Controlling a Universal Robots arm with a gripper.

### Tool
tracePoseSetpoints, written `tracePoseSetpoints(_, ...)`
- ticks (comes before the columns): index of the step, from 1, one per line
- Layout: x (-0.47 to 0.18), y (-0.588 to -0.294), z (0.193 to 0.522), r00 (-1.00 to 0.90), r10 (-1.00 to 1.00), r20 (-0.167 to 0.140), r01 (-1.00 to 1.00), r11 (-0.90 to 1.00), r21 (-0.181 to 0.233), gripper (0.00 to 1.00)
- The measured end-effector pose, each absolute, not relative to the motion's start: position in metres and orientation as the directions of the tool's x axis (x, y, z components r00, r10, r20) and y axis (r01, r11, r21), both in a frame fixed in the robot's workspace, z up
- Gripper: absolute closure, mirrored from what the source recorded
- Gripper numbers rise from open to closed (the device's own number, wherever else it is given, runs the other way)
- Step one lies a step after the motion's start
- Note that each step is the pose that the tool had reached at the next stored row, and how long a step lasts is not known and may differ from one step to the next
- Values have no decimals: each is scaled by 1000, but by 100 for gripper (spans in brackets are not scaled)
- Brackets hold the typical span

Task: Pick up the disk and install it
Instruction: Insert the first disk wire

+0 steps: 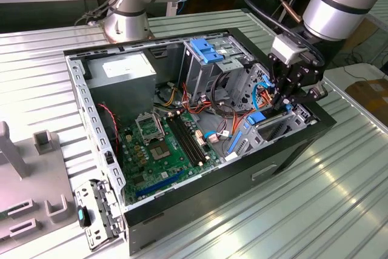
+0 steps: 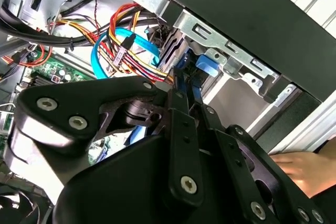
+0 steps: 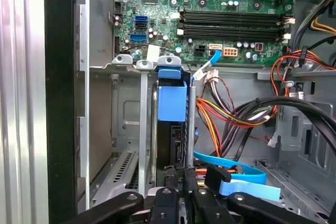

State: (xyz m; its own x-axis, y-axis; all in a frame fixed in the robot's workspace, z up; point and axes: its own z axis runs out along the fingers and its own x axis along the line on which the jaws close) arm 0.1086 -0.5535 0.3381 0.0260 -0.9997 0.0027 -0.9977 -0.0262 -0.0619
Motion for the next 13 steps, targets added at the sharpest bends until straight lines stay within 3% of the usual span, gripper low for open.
tracePoseSetpoints(1, 109, -554, 339, 26, -1000, 2, -998, -26, -62, 76)
tracePoseSetpoints(11, 114, -554, 348, 26, -1000, 2, -998, -26, -61, 76)
tracePoseSetpoints(13, 114, -554, 348, 26, -1000, 2, -998, -26, -61, 84)
